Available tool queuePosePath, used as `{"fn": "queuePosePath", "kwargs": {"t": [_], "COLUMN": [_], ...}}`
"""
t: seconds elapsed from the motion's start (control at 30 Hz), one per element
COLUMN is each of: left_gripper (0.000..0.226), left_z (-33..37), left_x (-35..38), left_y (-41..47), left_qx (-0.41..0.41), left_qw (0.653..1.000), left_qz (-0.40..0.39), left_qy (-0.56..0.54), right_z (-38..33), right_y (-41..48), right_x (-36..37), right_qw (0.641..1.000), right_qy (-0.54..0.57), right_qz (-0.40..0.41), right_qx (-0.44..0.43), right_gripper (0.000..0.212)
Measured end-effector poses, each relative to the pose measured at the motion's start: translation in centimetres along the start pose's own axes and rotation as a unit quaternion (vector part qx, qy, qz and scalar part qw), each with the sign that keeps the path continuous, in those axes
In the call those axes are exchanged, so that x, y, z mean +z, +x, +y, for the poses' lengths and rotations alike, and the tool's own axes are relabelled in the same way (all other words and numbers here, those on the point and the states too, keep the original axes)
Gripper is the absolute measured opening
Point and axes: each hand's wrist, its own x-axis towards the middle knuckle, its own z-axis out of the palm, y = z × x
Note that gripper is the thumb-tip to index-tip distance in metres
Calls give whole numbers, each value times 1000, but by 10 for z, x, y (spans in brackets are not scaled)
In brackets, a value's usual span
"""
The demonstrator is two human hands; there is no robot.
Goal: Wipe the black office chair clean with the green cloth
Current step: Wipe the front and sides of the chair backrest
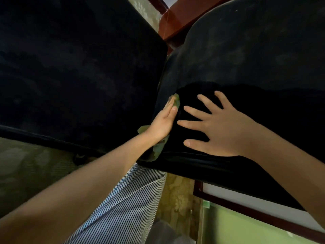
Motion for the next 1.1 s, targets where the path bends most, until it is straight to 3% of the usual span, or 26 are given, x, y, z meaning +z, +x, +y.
{"fn": "queuePosePath", "kwargs": {"t": [0.1, 0.2, 0.37, 0.67, 0.77, 0.93, 1.1], "left_gripper": [47, 48, 48, 48, 58, 48, 46], "left_z": [-13, -25, -47, -35, -28, -24, -42], "left_x": [-3, -10, -10, -11, -10, -14, -25], "left_y": [30, 47, 11, -35, -17, 40, 65], "left_qx": [-36, -113, -126, -105, -82, -104, -210], "left_qw": [999, 992, 987, 984, 991, 994, 975], "left_qz": [20, 45, 77, 8, 5, 37, 69], "left_qy": [11, 29, 56, -147, -103, -2, 20], "right_z": [-1, -1, -2, -1, 0, 1, 0], "right_y": [1, 4, 3, 5, 6, 8, 8], "right_x": [3, 2, -1, 0, 1, 0, 0], "right_qw": [1000, 1000, 999, 999, 998, 999, 999], "right_qy": [-11, -9, -5, -21, -36, -13, -17], "right_qz": [-1, -17, -36, -35, -45, -39, -29], "right_qx": [-3, 1, 2, -7, -6, -8, -13], "right_gripper": [91, 92, 86, 90, 100, 92, 91]}}
